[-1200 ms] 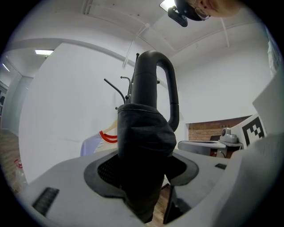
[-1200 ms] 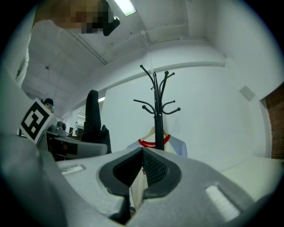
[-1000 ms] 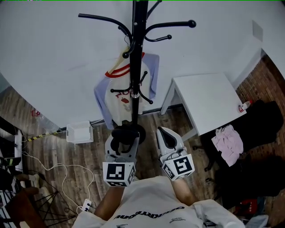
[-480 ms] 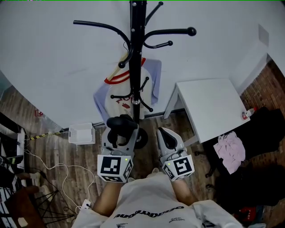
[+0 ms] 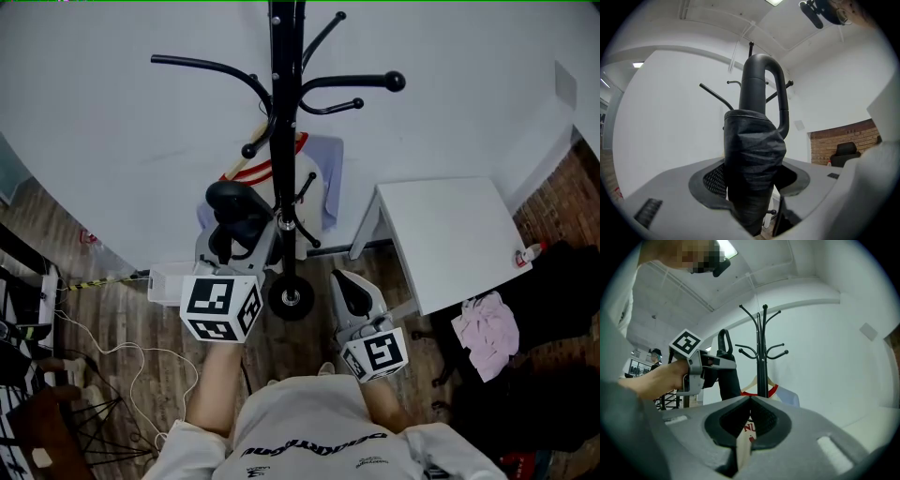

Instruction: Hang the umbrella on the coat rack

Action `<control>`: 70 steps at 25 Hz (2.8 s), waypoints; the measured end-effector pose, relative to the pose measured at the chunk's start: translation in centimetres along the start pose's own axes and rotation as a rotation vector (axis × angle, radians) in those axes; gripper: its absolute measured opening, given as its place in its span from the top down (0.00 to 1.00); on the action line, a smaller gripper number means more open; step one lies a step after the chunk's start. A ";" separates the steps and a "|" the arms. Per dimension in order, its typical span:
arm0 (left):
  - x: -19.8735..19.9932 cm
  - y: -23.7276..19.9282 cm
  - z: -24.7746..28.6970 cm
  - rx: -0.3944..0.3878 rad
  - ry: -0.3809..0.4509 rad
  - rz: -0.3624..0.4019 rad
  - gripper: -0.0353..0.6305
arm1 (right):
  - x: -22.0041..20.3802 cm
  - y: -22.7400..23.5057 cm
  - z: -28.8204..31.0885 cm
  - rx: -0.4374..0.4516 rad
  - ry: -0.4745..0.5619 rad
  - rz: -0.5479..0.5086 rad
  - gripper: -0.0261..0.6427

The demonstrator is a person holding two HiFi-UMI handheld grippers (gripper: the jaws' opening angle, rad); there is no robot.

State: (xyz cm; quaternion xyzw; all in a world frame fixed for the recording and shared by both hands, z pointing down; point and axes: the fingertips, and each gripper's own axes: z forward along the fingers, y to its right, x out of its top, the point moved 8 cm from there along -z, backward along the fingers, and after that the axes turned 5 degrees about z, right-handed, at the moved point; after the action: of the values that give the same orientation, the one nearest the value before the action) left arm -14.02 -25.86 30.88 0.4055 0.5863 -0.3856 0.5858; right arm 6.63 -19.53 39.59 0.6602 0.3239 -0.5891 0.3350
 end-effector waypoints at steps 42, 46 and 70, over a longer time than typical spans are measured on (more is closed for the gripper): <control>-2.5 -3.5 11.1 -0.007 -0.232 -0.032 0.58 | 0.1 3.5 -0.4 -0.015 0.015 0.027 0.97; -3.5 -3.5 11.8 -0.008 -0.258 -0.035 0.57 | 0.0 3.6 -0.4 -0.019 0.016 0.028 0.97; -5.1 -3.2 12.9 0.009 -0.130 0.032 0.49 | -0.7 4.6 -0.8 -0.035 -0.002 0.032 0.97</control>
State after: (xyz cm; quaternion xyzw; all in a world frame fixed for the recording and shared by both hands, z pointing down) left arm -12.21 -39.16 35.66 0.3915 0.5387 -0.4046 0.6268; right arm 10.77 -21.52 40.62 0.6589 0.3232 -0.5784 0.3561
